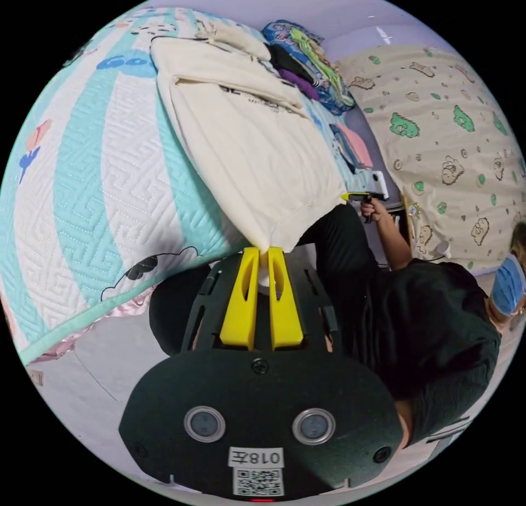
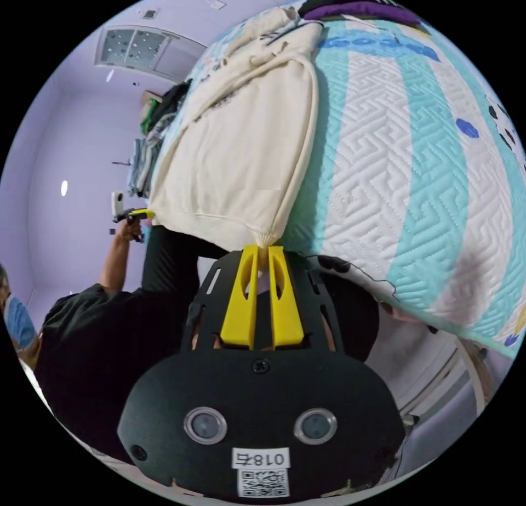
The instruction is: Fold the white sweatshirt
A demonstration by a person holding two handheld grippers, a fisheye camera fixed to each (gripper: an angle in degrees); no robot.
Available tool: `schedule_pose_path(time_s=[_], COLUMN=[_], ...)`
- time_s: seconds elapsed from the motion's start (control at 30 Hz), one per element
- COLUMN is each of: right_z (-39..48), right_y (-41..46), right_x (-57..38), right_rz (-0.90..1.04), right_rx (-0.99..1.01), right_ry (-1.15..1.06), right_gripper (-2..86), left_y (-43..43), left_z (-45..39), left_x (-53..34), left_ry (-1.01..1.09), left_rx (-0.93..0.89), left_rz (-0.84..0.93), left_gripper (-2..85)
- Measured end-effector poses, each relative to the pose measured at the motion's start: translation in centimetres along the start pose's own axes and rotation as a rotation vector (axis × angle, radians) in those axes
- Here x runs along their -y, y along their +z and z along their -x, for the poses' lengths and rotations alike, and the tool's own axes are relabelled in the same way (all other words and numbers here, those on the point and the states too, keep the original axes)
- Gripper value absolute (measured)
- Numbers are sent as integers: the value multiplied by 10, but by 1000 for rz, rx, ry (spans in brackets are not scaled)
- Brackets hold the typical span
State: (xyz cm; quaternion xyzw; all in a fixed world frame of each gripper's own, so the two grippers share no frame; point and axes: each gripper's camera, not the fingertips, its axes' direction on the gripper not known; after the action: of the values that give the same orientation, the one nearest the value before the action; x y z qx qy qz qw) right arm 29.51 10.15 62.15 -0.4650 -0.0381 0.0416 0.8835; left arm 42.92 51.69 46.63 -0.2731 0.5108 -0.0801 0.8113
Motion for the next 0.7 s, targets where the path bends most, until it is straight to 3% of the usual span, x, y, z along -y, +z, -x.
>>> schedule_pose_path(time_s=[0.27, 0.53, 0.7], right_z=[-5, -6, -24], right_y=[-64, -77, -76], right_x=[-34, -92, -122], right_rz=[-243, -228, -243], right_rx=[210, 262, 358], right_ry=[-98, -143, -90], right_gripper=[18, 13, 9], left_y=[-38, -30, -3], left_z=[-12, -22, -14], left_x=[-36, -133, -186], left_ry=[73, 80, 29], left_rx=[-80, -117, -238], left_rz=[-165, -211, -253], left_gripper=[7, 2, 2])
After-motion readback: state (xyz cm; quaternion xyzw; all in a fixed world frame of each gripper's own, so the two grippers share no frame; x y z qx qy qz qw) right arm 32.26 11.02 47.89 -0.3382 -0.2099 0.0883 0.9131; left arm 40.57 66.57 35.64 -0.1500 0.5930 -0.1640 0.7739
